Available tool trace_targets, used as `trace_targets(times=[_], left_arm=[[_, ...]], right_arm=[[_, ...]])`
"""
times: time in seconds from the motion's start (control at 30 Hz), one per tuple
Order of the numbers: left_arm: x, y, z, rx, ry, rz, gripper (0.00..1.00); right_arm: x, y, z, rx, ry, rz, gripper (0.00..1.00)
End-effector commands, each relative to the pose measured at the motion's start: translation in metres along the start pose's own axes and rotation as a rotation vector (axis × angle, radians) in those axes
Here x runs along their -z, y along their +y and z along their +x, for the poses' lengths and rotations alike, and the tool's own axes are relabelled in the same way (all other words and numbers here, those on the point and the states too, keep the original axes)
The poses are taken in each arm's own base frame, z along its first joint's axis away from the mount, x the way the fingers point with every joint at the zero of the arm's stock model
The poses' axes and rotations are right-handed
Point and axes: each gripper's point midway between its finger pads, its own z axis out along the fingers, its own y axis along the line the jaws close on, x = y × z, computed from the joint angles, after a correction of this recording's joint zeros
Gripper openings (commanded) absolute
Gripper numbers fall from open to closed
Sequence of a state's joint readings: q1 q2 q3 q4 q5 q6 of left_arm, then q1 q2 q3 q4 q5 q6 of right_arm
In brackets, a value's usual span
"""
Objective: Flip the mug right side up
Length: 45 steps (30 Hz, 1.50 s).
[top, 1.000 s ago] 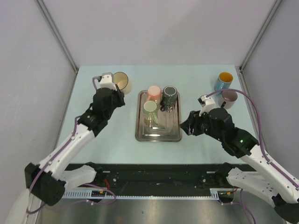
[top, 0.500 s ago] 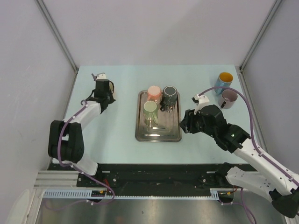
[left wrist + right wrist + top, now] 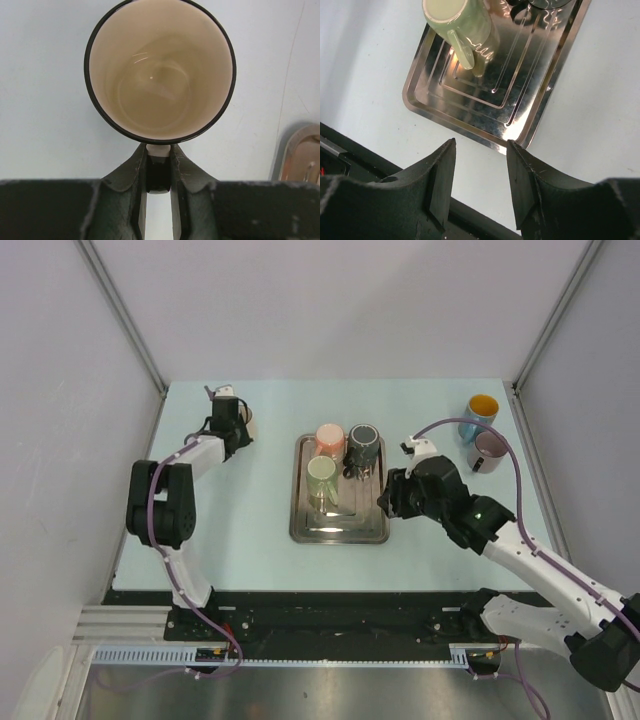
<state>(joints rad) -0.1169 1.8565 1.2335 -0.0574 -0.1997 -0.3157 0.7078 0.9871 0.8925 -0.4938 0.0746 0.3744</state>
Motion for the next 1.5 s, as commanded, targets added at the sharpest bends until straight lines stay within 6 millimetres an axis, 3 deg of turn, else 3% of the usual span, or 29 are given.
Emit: trace_targets(times=[0.0,0.3,0.37,0.4,0.5,0.8,0.9,0.93,1.0,1.03,1.07,1.1,1.2,1.23,1.27,1.33,1.37,1.4,1.43,1.47], left_arm=[[-0.003,-0.010,-0.062,0.032,-0.157,0.048,0.00],[-0.021,0.000,-0.044,0.032,-0.071,-0.005,0.01],[-0.022,0.001,-0.040,0.035,-0.055,-0.012,0.08],[-0.021,0.002,-0.039,0.034,-0.044,-0.019,0.18],[-0.021,0.004,-0.032,0.033,-0.013,-0.025,0.35],[-0.011,0.014,-0.017,0.042,0.015,-0.060,0.47],[0.008,0.018,-0.028,0.049,-0.012,-0.078,0.50],[0.024,0.022,-0.044,0.060,-0.056,-0.093,0.51],[0.043,0.030,-0.043,0.067,-0.060,-0.122,0.55],[0.063,0.034,-0.057,0.089,-0.110,-0.134,0.56],[0.076,0.037,-0.060,0.099,-0.126,-0.140,0.57],[0.085,0.044,-0.049,0.104,-0.109,-0.157,0.60],[0.131,0.049,-0.045,0.159,-0.168,-0.162,0.73],[0.144,0.046,-0.046,0.163,-0.193,-0.153,0.91],[0.164,0.041,-0.040,0.154,-0.219,-0.146,1.00],[0.184,0.031,-0.033,0.179,-0.242,-0.107,1.00],[0.188,0.019,-0.015,0.160,-0.222,-0.067,1.00],[0.205,0.012,-0.017,0.204,-0.255,-0.014,1.00],[0.210,0.005,-0.010,0.216,-0.249,0.026,1.00],[0.211,-0.004,0.007,0.218,-0.226,0.073,1.00]], right_arm=[[-0.002,0.005,-0.019,-0.037,-0.055,-0.024,0.50],[-0.003,0.001,-0.023,-0.056,-0.061,-0.021,0.49],[-0.003,0.001,-0.022,-0.057,-0.058,-0.020,0.49],[-0.002,0.000,-0.022,-0.059,-0.058,-0.019,0.49],[-0.001,0.000,-0.023,-0.061,-0.063,-0.020,0.50],[0.004,0.000,-0.024,-0.059,-0.071,-0.020,0.49],[0.007,0.001,-0.027,-0.060,-0.082,-0.025,0.50],[0.007,0.001,-0.026,-0.058,-0.082,-0.026,0.50],[0.008,0.002,-0.028,-0.061,-0.088,-0.031,0.50],[0.008,0.002,-0.028,-0.062,-0.087,-0.032,0.50],[0.008,0.003,-0.027,-0.061,-0.085,-0.034,0.50],[0.008,0.004,-0.027,-0.061,-0.087,-0.038,0.51],[0.005,0.010,-0.027,-0.049,-0.086,-0.051,0.54],[0.003,0.010,-0.027,-0.044,-0.087,-0.047,0.54],[0.001,0.013,-0.027,-0.036,-0.089,-0.050,0.54],[-0.009,0.016,-0.024,-0.010,-0.086,-0.030,0.55],[-0.014,0.018,-0.023,0.003,-0.084,-0.025,0.55],[-0.023,0.020,-0.019,0.008,-0.081,0.002,0.59],[-0.027,0.022,-0.018,0.012,-0.081,0.004,0.64],[-0.032,0.024,-0.017,0.044,-0.079,0.002,0.65]])
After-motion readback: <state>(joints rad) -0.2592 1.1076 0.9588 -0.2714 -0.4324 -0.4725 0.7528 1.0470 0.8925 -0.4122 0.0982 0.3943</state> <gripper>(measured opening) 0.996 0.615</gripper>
